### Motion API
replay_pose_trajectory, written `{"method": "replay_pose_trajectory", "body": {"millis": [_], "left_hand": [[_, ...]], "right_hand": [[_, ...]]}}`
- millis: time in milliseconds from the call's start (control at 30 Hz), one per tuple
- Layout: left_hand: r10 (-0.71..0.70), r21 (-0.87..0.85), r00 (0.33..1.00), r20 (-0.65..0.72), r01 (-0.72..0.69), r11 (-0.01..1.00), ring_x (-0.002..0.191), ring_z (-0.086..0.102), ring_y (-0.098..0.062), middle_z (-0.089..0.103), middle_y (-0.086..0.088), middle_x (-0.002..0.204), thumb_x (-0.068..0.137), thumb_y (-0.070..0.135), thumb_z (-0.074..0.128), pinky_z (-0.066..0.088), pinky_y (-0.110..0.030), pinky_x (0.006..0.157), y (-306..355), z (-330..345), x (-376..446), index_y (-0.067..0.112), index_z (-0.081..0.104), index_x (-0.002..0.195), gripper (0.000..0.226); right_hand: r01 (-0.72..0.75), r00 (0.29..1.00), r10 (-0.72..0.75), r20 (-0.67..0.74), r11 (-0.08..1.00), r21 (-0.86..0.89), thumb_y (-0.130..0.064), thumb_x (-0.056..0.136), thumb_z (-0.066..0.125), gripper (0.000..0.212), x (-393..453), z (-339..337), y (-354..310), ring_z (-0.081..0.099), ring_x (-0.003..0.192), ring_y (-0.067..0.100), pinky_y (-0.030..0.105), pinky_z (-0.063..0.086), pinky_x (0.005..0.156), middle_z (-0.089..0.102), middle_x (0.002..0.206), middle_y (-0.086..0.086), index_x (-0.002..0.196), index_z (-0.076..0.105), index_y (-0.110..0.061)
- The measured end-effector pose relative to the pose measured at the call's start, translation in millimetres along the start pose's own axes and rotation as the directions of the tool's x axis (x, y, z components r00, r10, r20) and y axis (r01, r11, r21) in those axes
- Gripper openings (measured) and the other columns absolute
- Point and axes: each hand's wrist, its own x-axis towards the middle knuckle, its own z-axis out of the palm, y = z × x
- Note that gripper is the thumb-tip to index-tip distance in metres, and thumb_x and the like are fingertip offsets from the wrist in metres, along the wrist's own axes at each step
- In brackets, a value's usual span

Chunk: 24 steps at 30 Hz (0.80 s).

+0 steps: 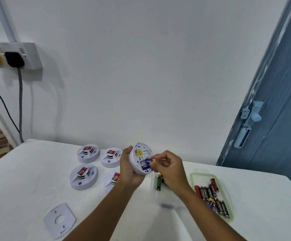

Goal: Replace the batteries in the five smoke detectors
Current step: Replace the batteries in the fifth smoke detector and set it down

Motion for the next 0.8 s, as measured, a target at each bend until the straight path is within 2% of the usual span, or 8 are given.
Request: {"method": "replay_pose_trajectory", "body": {"millis": [67,167,333,400,500,633,700,800], "left_hand": [[0.002,0.012,1.000,0.014,-0.002,1.000,0.090,0.056,-0.029,0.060,-0.016,0.103,0.080,0.041,0.055,0.045,-0.041,0.081,0,2,1,0.015,0.058,0.117,0.045],[0.022,0.025,0.999,0.043,-0.023,0.999,0.087,0.056,-0.026,0.061,-0.013,0.097,0.074,0.038,0.057,0.045,-0.039,0.079,2,4,-1,0.017,0.061,0.106,0.038],[0.056,0.045,0.998,0.035,-0.058,0.997,0.084,0.058,-0.024,0.063,-0.010,0.093,0.073,0.037,0.058,0.051,-0.034,0.072,1,6,-4,0.020,0.065,0.100,0.032],[0.058,0.031,0.997,0.041,-0.059,0.998,0.085,0.056,-0.024,0.061,-0.010,0.094,0.073,0.037,0.058,0.048,-0.035,0.076,0,6,-4,0.020,0.065,0.100,0.032],[0.045,-0.007,0.996,0.077,-0.045,0.999,0.087,0.056,-0.026,0.062,-0.012,0.095,0.073,0.037,0.056,0.051,-0.038,0.077,0,8,-8,0.019,0.064,0.103,0.036],[0.052,0.004,0.993,0.107,-0.053,0.999,0.089,0.057,-0.028,0.065,-0.013,0.096,0.071,0.039,0.054,0.057,-0.036,0.066,-1,9,-11,0.020,0.065,0.106,0.040],[0.050,-0.007,0.991,0.123,-0.049,0.999,0.093,0.058,-0.029,0.067,-0.014,0.099,0.072,0.040,0.053,0.057,-0.038,0.070,-2,10,-11,0.019,0.066,0.106,0.042],[0.037,-0.024,0.987,0.159,-0.034,0.999,0.099,0.058,-0.031,0.067,-0.015,0.106,0.074,0.041,0.052,0.056,-0.040,0.076,-3,10,-12,0.018,0.068,0.109,0.045]], "right_hand": [[0.050,0.999,-0.050,0.002,0.997,-0.064,0.004,0.072,0.078,0.019,-4,6,3,0.069,0.076,0.021,0.031,0.058,0.070,0.072,0.083,0.007,0.075,0.065,-0.010],[0.086,0.996,-0.086,0.009,0.993,-0.085,0.002,0.071,0.078,0.018,-9,10,4,0.069,0.078,0.019,0.033,0.059,0.075,0.071,0.080,0.001,0.076,0.068,-0.012],[0.160,0.987,-0.157,0.033,0.982,-0.102,0.001,0.077,0.075,0.019,-14,15,3,0.068,0.087,0.008,0.023,0.056,0.078,0.073,0.087,-0.009,0.083,0.075,-0.017],[0.148,0.989,-0.146,0.025,0.986,-0.079,0.002,0.076,0.075,0.019,-14,17,3,0.067,0.089,0.007,0.021,0.055,0.077,0.073,0.089,-0.008,0.083,0.076,-0.016],[0.063,0.998,-0.064,-0.020,0.997,-0.053,-0.005,0.070,0.082,0.020,-11,18,1,0.064,0.090,0.010,0.018,0.052,0.071,0.069,0.093,-0.004,0.085,0.073,-0.017],[-0.146,0.984,0.141,-0.109,0.988,-0.042,-0.019,0.064,0.088,0.060,-7,18,-1,0.050,0.106,0.011,0.014,0.047,0.074,0.055,0.114,-0.009,0.112,0.053,-0.025],[-0.187,0.978,0.188,-0.093,0.982,0.017,-0.018,0.061,0.090,0.074,-8,20,-1,0.052,0.109,0.011,0.020,0.051,0.080,0.053,0.119,-0.009,0.121,0.047,-0.029],[-0.245,0.964,0.257,-0.061,0.956,0.164,-0.013,0.058,0.090,0.081,-5,21,-4,0.059,0.105,0.011,0.022,0.055,0.078,0.059,0.117,-0.007,0.124,0.047,-0.029]]}}
